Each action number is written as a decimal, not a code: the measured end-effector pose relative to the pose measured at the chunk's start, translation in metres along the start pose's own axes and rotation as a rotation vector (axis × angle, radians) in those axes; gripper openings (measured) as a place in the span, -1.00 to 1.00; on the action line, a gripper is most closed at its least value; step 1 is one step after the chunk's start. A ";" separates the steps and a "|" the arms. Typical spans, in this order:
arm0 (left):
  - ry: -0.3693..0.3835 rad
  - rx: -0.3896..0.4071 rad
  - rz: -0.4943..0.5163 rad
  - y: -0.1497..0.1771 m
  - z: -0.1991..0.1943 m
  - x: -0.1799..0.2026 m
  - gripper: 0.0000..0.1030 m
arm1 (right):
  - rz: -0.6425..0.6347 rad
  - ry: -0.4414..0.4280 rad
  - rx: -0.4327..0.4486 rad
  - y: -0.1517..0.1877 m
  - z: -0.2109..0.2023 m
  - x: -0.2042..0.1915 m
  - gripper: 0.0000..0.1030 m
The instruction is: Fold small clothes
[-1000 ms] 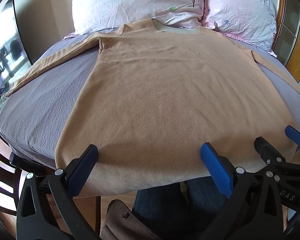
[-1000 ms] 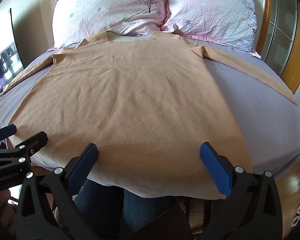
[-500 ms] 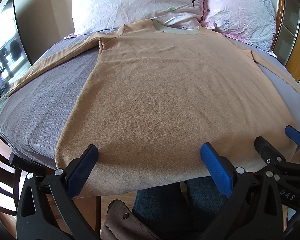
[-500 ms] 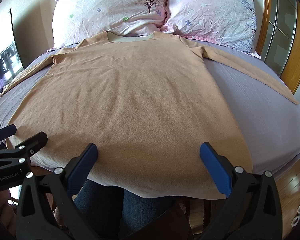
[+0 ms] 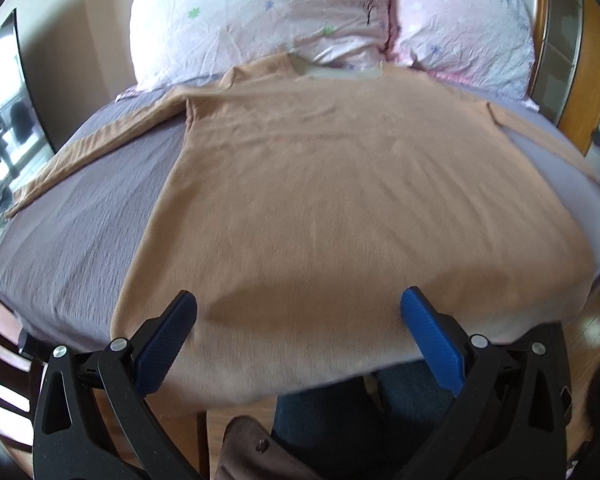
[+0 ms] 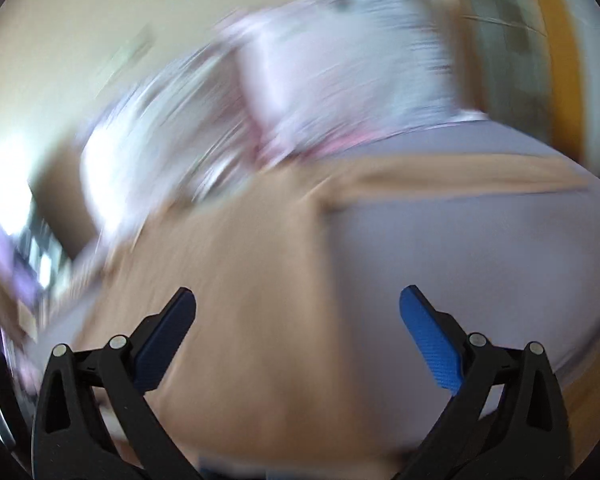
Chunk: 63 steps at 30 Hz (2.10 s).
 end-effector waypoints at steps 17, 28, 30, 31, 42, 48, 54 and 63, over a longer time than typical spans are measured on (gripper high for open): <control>0.387 0.388 -0.233 -0.075 -0.009 -0.059 0.97 | 0.713 0.415 -0.042 -0.095 0.092 0.243 -0.39; 0.403 0.326 -0.478 -0.078 0.021 -0.138 0.97 | 0.176 0.013 0.067 -0.162 0.108 0.017 -0.91; 0.369 0.314 -0.529 -0.077 0.024 -0.154 0.97 | 0.040 -0.140 0.045 -0.158 0.120 -0.069 -0.91; 0.355 0.310 -0.558 -0.075 0.025 -0.165 0.97 | -0.007 -0.206 0.019 -0.152 0.130 -0.105 -0.91; 0.218 0.239 -0.751 -0.061 0.029 -0.261 0.97 | -0.328 -0.529 -0.612 0.041 0.276 -0.342 -0.55; 0.202 0.223 -0.877 -0.060 0.040 -0.318 0.97 | -0.334 -0.393 -0.612 0.046 0.308 -0.326 -0.16; 0.150 0.159 -1.023 -0.057 0.061 -0.357 0.85 | -0.321 -0.389 -0.720 0.066 0.317 -0.313 -0.05; 0.138 0.135 -1.265 -0.051 0.072 -0.405 0.03 | -0.270 -0.521 -0.637 0.040 0.263 -0.294 0.25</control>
Point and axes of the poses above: each gripper's, at about its wrist camera, not at the fingertips, and z roughly the way its jaws point, x to its right, y to its underside, the point moved 3 cm from there along z, roughly the way its jaws point
